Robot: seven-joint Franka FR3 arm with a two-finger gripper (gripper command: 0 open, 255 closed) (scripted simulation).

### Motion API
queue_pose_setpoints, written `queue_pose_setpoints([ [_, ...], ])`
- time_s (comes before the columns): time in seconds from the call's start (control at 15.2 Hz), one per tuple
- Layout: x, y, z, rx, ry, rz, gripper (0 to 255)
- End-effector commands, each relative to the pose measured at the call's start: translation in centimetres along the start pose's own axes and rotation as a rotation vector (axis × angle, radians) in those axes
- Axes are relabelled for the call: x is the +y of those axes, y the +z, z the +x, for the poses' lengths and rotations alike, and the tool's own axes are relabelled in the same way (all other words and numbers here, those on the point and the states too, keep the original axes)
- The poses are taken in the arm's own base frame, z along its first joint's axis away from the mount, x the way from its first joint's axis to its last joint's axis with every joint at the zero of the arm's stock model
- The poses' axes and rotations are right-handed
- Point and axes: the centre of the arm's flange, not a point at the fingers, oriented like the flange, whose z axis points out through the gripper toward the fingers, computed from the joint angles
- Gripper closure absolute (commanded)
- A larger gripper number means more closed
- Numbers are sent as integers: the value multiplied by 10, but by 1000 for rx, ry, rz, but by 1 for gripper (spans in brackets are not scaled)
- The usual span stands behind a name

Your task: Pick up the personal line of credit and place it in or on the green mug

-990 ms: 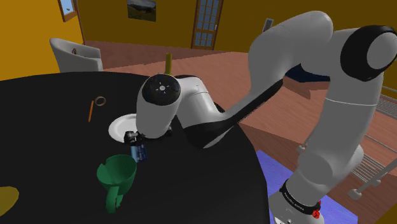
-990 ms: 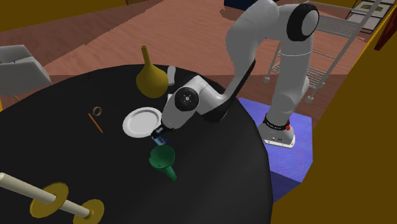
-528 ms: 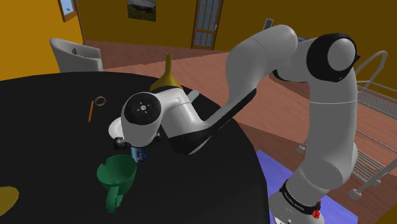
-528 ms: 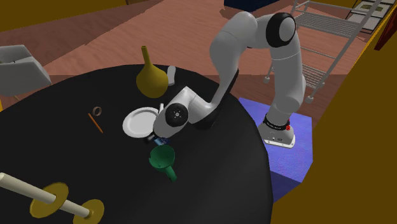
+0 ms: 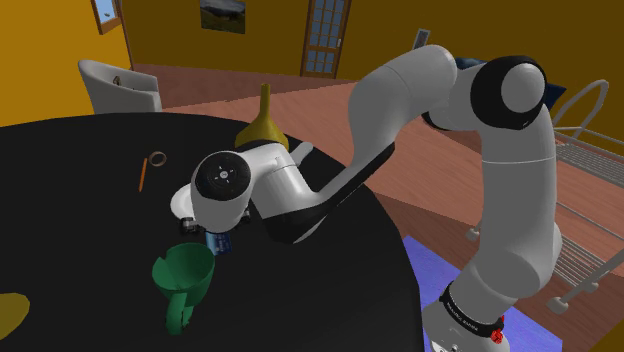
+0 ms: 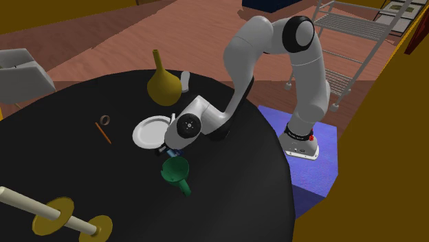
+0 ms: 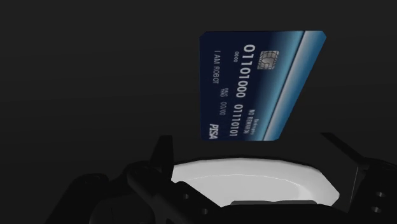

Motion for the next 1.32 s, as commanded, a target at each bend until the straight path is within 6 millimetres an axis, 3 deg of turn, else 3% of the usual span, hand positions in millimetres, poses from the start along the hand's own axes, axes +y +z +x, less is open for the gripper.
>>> queue_pose_setpoints([
  [0.0, 0, 0, 0, 0, 0, 0, 0],
  [0.13, 0, 0, 0, 0, 0, 0, 0],
  [0.2, 0, 0, 0, 0, 0, 0, 255],
  [0.79, 0, 0, 0, 0, 0, 0, 255],
  [1.25, 0, -31, 20, 0, 0, 0, 255],
])
